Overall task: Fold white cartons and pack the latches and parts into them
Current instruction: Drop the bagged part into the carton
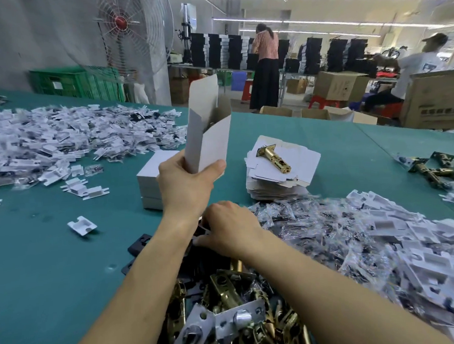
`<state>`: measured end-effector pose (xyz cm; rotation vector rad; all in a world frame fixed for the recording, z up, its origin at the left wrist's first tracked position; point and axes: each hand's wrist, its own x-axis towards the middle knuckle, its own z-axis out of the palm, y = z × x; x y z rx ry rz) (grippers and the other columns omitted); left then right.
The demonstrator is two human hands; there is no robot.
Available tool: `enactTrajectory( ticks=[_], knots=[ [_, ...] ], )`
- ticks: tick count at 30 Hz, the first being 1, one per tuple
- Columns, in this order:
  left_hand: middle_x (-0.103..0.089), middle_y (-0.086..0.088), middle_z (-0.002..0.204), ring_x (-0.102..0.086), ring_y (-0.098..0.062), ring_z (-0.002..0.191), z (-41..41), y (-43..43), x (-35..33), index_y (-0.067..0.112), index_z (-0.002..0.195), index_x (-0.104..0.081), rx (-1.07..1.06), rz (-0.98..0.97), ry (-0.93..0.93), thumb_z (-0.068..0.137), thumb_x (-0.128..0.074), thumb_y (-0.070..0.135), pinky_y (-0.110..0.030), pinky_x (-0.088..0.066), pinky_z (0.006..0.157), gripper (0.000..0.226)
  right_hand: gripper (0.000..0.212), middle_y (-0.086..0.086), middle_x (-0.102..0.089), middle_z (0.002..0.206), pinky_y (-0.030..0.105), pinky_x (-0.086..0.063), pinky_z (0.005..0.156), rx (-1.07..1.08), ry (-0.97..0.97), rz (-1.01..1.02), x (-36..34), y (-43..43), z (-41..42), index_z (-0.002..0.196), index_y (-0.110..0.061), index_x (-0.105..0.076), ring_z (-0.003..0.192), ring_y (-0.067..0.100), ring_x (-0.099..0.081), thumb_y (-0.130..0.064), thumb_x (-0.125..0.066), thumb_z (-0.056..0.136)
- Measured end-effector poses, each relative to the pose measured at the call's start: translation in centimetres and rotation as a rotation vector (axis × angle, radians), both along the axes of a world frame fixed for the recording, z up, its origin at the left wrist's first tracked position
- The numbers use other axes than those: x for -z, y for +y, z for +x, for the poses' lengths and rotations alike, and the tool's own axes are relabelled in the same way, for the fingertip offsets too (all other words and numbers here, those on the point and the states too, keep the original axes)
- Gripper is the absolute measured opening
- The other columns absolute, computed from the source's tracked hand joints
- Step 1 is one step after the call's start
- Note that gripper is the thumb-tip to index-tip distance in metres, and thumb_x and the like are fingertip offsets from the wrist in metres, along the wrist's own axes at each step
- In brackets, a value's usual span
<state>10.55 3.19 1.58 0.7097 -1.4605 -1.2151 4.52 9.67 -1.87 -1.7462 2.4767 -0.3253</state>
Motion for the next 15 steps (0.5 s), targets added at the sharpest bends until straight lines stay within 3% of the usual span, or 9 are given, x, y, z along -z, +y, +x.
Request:
enactTrajectory(
  ticks=[3,7,9,12,15],
  knots=[
    [-0.071,0.021,0.066,-0.064,-0.002,0.058,-0.1,0.1,0.0,0.049,0.062,-0.070,0.003,0.009,0.001,0.071,-0.086,0.014,-0.048,-0.062,0.067,0.040,0.036,0.018,-0.058,0.098,0.035,-0.037,0.073,0.060,-0.074,0.011,0.1,-0.3,-0.2,0.084,-0.010,-0.052,0.099,0.034,-0.053,-0.037,-0.076,0.081],
    [-0.071,0.020,0.066,-0.065,-0.006,0.059,-0.1,0.2,0.0,0.049,0.063,-0.070,0.010,-0.004,0.006,0.071,-0.087,0.014,-0.051,-0.061,0.066,0.040,0.044,0.017,-0.064,0.113,0.037,-0.048,0.089,0.112,-0.183,0.064,-0.2,-0.3,-0.7,0.110,-0.006,-0.068,0.112,0.034,-0.056,-0.034,-0.081,0.078],
    [-0.071,0.019,0.066,-0.064,-0.008,0.057,0.0,0.1,0.0,0.050,0.064,-0.070,0.014,-0.012,0.014,0.070,-0.086,0.017,-0.052,-0.061,0.063,0.037,0.035,0.018,-0.067,0.106,0.034,-0.050,0.082,0.114,-0.264,0.078,-0.8,0.0,-0.8,0.105,-0.005,-0.070,0.105,0.032,-0.060,-0.030,-0.078,0.081],
    [-0.071,0.018,0.066,-0.064,-0.006,0.055,0.0,0.4,-0.2,0.050,0.065,-0.071,0.014,-0.019,0.019,0.067,-0.085,0.021,-0.051,-0.061,0.063,0.032,0.013,0.006,-0.066,0.079,0.022,-0.043,0.053,0.104,-0.400,0.001,-2.8,1.2,-1.8,0.079,-0.012,-0.066,0.072,0.017,-0.059,-0.021,-0.074,0.085],
    [-0.071,0.017,0.064,-0.064,-0.005,0.054,0.0,0.7,-0.2,0.049,0.064,-0.071,0.025,-0.028,0.033,0.061,-0.083,0.031,-0.049,-0.062,0.064,0.022,0.015,-0.002,-0.061,0.076,0.022,-0.041,0.055,0.122,-0.385,-0.087,-5.3,4.0,-3.6,0.082,-0.012,-0.060,0.068,0.014,-0.056,-0.016,-0.074,0.084]
  ],
)
